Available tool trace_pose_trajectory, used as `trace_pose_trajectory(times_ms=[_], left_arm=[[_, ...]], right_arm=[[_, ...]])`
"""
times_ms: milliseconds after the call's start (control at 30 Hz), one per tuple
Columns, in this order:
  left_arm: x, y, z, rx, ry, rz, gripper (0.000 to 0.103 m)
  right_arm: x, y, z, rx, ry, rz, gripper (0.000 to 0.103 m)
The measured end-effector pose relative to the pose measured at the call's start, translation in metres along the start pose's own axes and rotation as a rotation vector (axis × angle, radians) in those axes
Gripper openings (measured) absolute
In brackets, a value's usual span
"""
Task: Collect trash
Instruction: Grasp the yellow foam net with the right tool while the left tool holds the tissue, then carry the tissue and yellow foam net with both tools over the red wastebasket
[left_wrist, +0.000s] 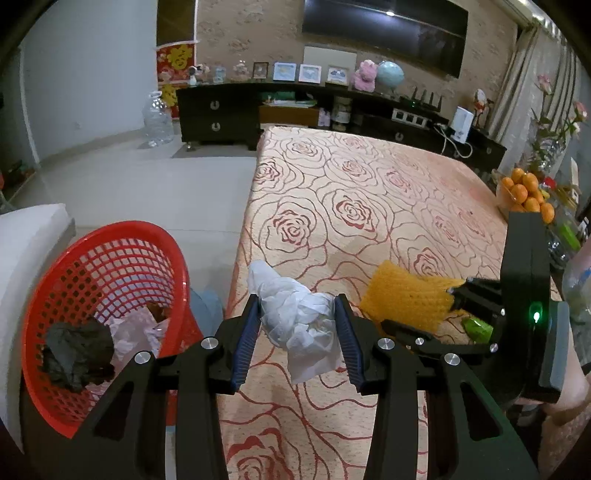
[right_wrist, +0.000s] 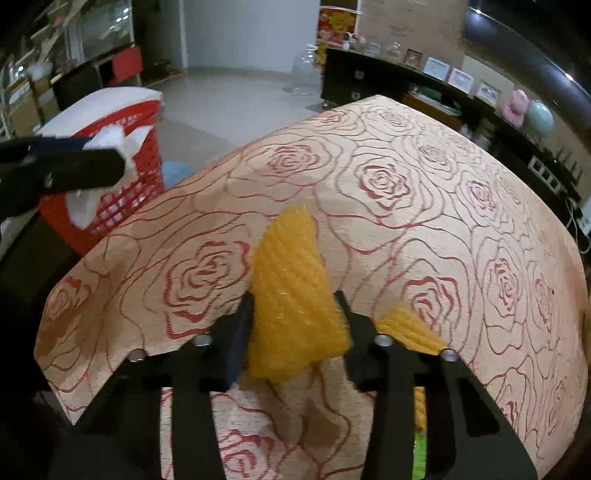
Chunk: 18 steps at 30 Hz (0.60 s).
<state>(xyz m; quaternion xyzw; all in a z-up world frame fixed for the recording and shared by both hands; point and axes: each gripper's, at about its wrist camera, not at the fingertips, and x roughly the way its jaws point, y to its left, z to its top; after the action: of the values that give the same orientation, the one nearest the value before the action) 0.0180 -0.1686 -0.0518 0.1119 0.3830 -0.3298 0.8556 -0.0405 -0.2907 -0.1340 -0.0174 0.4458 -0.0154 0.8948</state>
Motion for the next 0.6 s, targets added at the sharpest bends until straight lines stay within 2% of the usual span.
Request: trace_pose_trajectory(times_ms=[33,133,333,600], left_arm=[[-0.002,0.002,0.001,-0.002,-0.006,0.007,0.039],[-0.008,0.008,0.003,-0.011,-0.024,0.022,0.039],[-0.022,0.023,0.008,-0.031,-0.066,0.059,0.039],[-0.036,0.040,0.016,-0.054,-0.110,0.120,0.039]], right_arm=[[0.001,0.001,0.000,0.003,0.008,0.014,0.028],[-0.003,-0.001,0.003,0.046,-0.001,0.045,0.024],[-0.025,-0.013,0.016,0.168,-0.071,0.133,0.022],[-0.051,-0.002,0.036,0.180,-0.151,0.173,0.020]])
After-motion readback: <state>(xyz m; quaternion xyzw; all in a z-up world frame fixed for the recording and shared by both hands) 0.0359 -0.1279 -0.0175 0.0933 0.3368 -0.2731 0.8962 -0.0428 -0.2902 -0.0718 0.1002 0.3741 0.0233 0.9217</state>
